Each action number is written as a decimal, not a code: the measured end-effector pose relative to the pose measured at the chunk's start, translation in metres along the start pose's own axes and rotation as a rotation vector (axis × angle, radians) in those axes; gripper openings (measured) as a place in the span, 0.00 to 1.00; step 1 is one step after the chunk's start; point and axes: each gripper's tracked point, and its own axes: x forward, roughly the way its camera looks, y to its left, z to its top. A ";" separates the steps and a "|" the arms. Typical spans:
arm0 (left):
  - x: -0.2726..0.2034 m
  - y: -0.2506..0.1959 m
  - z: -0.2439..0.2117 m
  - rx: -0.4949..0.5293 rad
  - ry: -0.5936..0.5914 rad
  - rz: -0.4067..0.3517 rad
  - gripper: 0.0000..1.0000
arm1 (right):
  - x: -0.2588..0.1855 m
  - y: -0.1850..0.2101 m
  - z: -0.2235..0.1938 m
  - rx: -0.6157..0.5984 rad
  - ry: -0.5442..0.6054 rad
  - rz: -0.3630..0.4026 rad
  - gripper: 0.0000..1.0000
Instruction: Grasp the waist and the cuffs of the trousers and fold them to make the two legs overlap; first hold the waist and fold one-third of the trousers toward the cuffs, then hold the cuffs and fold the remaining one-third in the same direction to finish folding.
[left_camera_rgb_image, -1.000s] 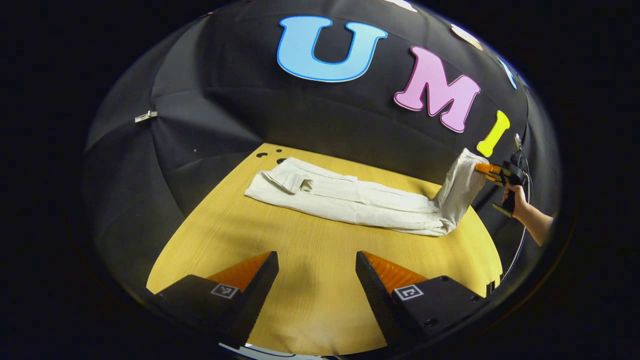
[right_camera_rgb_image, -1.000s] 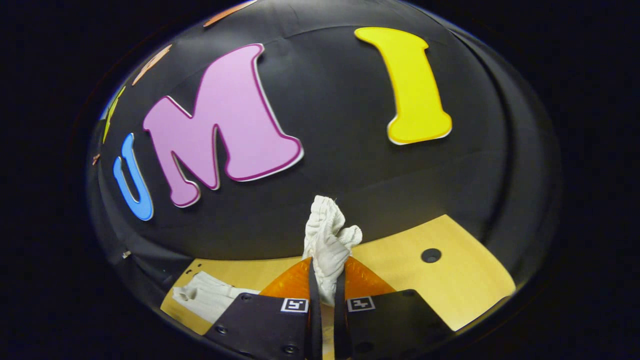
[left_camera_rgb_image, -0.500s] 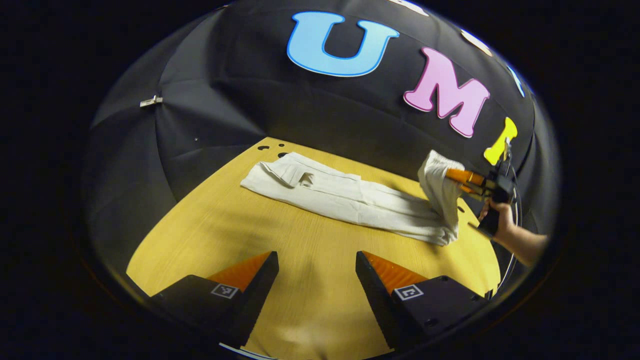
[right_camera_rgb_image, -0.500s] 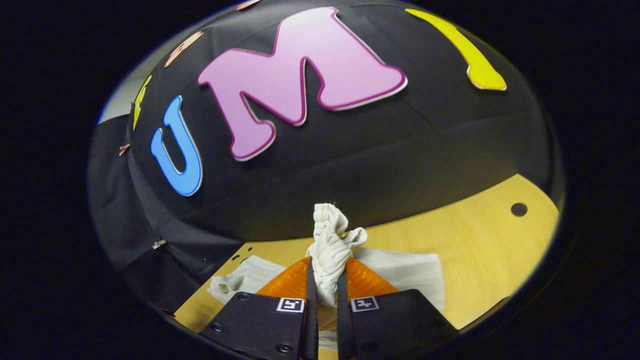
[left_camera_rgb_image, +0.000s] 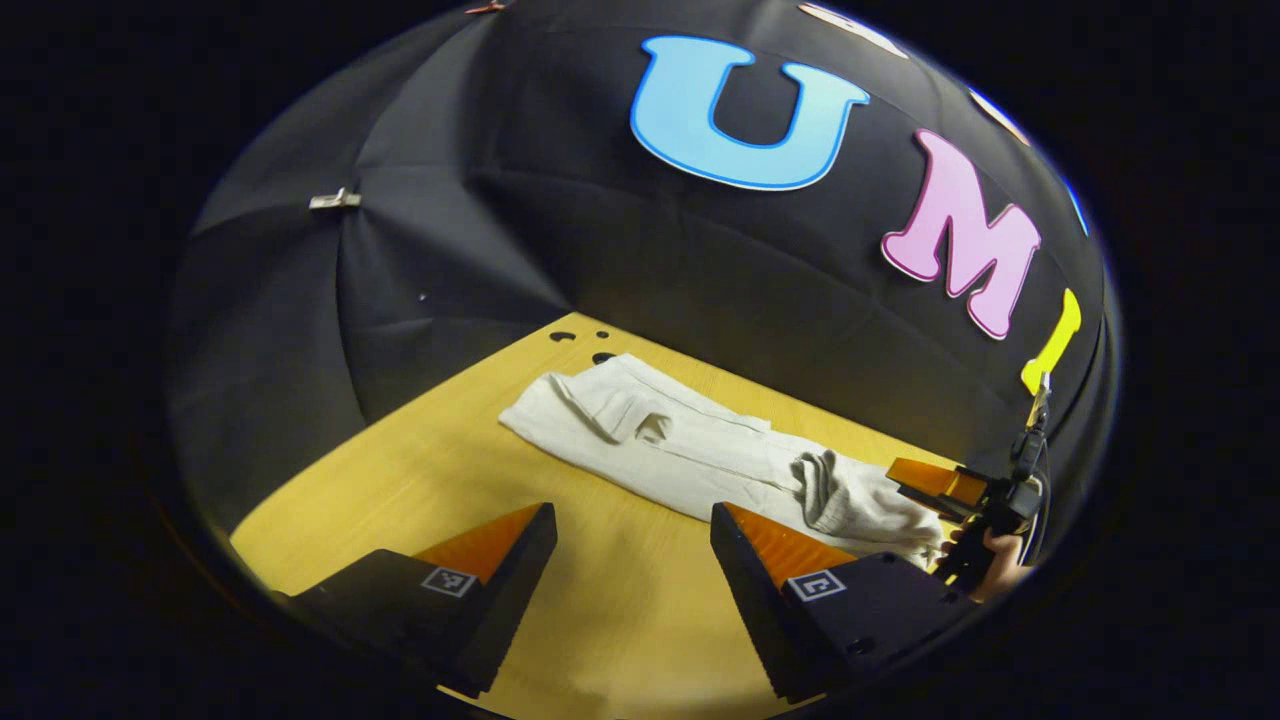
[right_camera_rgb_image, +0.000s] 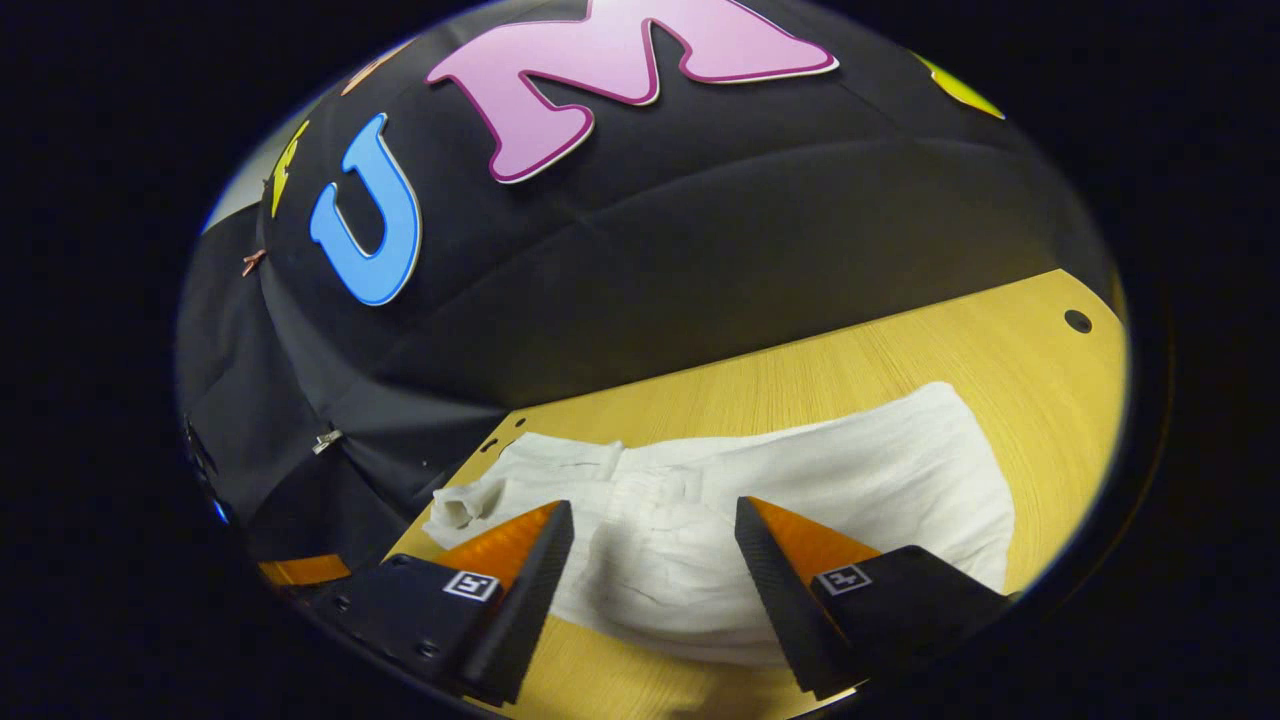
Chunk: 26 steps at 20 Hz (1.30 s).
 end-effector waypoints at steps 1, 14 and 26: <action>0.009 0.002 0.008 0.023 -0.001 0.000 0.97 | -0.011 -0.004 0.005 -0.022 -0.013 -0.023 0.99; 0.168 0.096 0.046 0.118 0.083 -0.010 0.96 | -0.254 -0.102 0.060 -0.151 -0.133 -0.423 0.98; 0.225 0.099 0.010 0.374 0.254 -0.059 0.95 | -0.335 -0.106 -0.017 -0.190 -0.025 -0.578 0.98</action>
